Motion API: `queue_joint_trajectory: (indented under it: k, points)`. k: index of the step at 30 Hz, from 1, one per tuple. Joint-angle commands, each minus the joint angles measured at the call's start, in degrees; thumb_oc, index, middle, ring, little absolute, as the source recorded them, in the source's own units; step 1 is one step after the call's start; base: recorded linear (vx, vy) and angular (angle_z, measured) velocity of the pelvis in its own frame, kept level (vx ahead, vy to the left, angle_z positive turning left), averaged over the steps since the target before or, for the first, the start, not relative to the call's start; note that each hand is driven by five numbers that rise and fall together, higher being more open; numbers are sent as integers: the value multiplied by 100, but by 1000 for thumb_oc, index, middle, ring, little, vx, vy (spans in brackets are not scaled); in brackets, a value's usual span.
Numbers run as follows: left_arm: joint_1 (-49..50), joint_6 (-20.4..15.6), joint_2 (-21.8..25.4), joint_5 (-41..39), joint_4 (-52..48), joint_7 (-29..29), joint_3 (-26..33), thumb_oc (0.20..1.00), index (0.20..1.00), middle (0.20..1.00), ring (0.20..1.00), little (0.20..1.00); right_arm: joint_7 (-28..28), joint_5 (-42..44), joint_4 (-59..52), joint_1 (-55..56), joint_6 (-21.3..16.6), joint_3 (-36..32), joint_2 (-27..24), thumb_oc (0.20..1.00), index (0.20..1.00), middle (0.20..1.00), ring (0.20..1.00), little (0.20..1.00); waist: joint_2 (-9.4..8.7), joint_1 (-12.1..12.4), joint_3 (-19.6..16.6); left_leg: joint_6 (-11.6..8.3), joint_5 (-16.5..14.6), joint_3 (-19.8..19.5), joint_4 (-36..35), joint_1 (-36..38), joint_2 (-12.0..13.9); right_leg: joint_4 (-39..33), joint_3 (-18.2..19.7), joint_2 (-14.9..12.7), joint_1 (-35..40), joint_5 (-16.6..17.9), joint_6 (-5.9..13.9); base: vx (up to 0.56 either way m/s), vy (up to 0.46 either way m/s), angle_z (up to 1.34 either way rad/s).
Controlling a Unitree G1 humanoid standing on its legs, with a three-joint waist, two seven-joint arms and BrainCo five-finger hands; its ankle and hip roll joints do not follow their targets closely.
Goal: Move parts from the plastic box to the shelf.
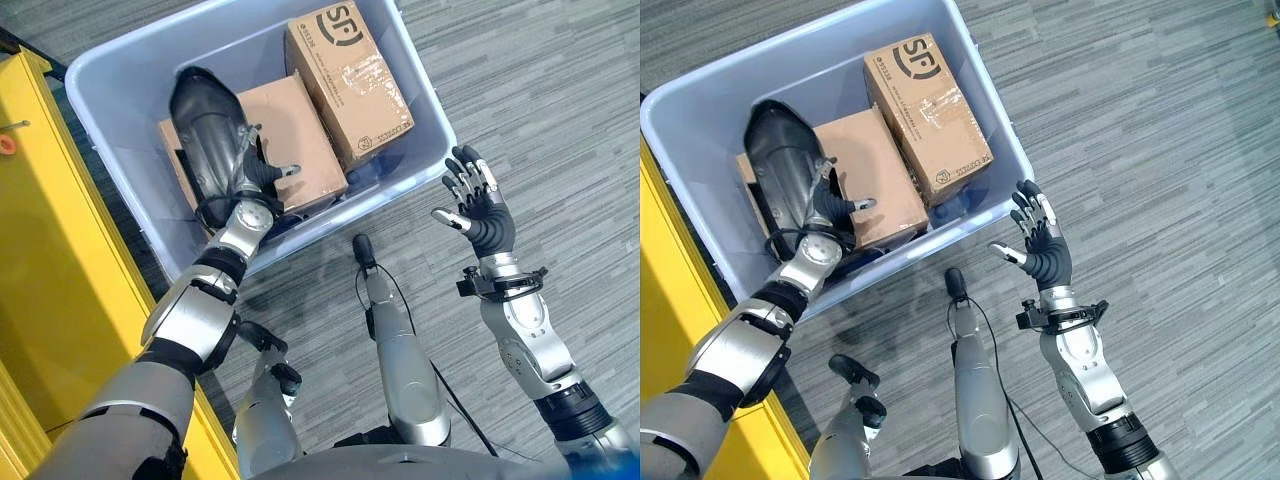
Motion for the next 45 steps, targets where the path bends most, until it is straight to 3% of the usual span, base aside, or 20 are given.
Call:
queue_joint_trajectory:
  k: [1,10,14,17,19,25,32,41,45]
  points:
    - [282,0,-169,214,38,-258,45,1000,1000,1000,1000,1000,25,66,-281,19,-316,-348,-230,1000,1000,1000,1000,1000,117,-47,114,-586,417,-697,440,-2,770,597,-195,-603,160,-289,473,0,0,0]
    - [1072,-227,-187,440,-944,-329,-195,1000,1000,1000,1000,1000,-19,15,-295,137,-337,-533,-254,1000,1000,1000,1000,1000,281,169,153,-550,367,-788,433,51,692,569,-286,-676,335,-322,472,0,0,0]
    - [1369,-338,119,645,-1631,-334,-275,1000,1000,1000,1000,1000,-29,-8,-363,229,-385,-670,-310,1000,1000,1000,1000,1000,375,261,163,-541,344,-826,426,71,659,557,-332,-737,405,-332,488,-1,2,8]
    - [1687,-545,607,817,-2824,-289,-252,1000,1000,1000,1000,1000,-25,4,-454,363,-449,-859,-380,1000,1000,1000,1000,1000,495,352,177,-533,303,-870,412,113,612,533,-380,-783,504,-350,502,-3,9,14]
    - [2023,-714,947,795,-3665,-234,-29,1000,1000,1000,1000,1000,-10,-14,-522,519,-491,-1020,-395,1000,1000,1000,1000,1000,580,433,170,-529,298,-902,404,131,585,520,-417,-812,577,-370,510,4,6,13]
    - [2792,-1003,1400,563,-5199,-213,642,1000,1000,1000,1000,1000,18,-10,-627,811,-537,-1303,-377,1000,1000,1000,1000,1000,713,557,115,-522,277,-958,359,194,534,465,-477,-880,691,-387,524,3,7,4]
    - [3508,-1299,1370,195,-6394,-279,1271,1000,1000,1000,1000,1000,-8,-23,-685,969,-530,-1456,-320,1000,1000,1000,1000,1000,785,663,46,-508,261,-993,329,230,496,417,-535,-942,799,-382,540,0,3,5]
    - [3611,-1179,1160,533,-6287,144,1448,1000,1000,1000,1000,1000,-64,-31,-692,979,-528,-1425,-309,1000,1000,1000,1000,1000,753,688,59,-487,249,-996,335,238,489,392,-547,-942,829,-373,534,-7,-5,2]
    - [3304,-814,1101,1140,-5506,359,1346,1000,1000,1000,1000,1000,-94,-15,-634,908,-519,-1368,-323,1000,1000,1000,1000,1000,705,655,96,-479,254,-987,354,213,510,403,-534,-926,790,-358,520,0,0,0]
